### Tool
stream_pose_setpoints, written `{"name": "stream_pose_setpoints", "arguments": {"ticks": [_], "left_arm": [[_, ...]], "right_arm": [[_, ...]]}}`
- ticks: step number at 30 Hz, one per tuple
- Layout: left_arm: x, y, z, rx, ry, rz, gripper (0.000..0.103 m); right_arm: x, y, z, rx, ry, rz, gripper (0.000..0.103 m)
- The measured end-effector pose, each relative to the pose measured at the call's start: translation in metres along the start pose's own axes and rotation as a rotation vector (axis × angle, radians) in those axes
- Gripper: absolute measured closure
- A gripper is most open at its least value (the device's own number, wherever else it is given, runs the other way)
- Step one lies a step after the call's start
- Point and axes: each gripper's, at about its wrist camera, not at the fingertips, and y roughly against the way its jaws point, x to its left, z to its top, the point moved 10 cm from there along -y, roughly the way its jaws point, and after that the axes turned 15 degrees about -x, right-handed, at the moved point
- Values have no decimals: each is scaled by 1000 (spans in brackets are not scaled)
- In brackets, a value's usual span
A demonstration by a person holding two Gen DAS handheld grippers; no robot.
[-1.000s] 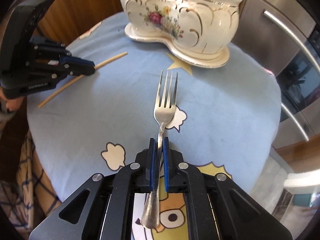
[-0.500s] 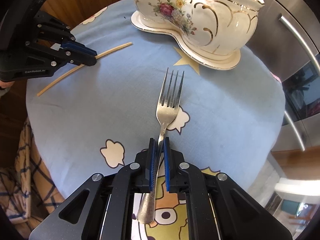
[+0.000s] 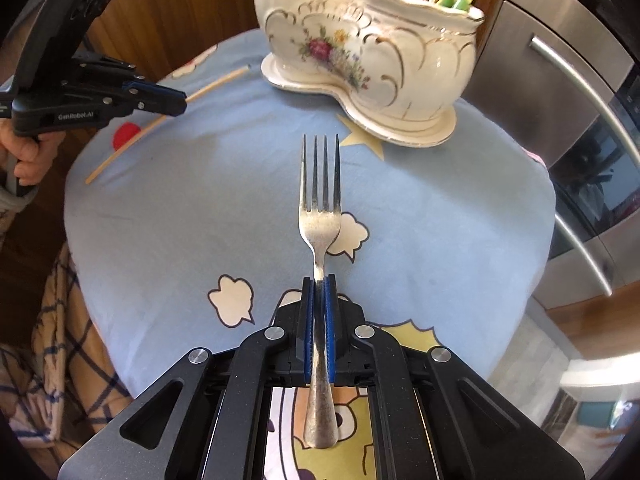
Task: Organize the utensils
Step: 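Lower the chopstick and silver fork into the pots and open both tools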
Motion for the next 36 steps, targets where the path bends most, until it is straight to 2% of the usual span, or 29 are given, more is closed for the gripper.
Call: {"name": "stream_pose_setpoints", "arguments": {"ticks": [9,17,29,36], "left_arm": [[15,42,36,-219,50,41,98],[10,67,77,-384,37,71,98],[-11,75,121,-488,12,69,98],[-22,78,160,-555,-7,71,98]], "right_arm": [[-14,29,19,-147,-86,6,97],[-38,54,36,-301,-198,0,97],[-39,68,60,-390,-218,-11,97],[-44,88,93,-459,-212,-13,97]]}}
